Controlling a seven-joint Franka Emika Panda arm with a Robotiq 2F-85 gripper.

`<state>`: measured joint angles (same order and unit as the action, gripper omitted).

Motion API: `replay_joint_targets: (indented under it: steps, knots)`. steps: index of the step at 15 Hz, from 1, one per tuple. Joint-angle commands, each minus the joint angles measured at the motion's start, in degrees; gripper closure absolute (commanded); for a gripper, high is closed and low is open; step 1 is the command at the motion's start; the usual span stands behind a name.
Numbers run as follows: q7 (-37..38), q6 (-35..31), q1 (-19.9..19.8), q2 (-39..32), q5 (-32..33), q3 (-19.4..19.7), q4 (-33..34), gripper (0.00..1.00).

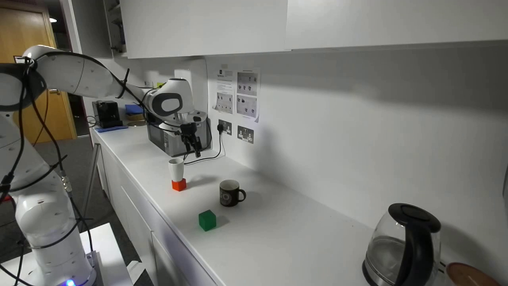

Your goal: Pick up the white cup and put it on the orange object, then put up the black cup and put it on the green object

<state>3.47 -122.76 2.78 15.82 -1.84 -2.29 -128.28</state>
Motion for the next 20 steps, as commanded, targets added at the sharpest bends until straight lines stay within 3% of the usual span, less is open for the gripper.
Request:
replay_joint_targets:
  steps: [1, 16, 20]
  knots:
    - [-0.1, 0.2, -0.2, 0.0, -0.1, -0.2, 0.1, 0.00]
    - [-0.1, 0.2, -0.2, 0.0, 0.0, -0.2, 0.1, 0.00]
    - [-1.3, -3.1, 0.1, -0.8, 0.3, -0.3, -0.9, 0.00]
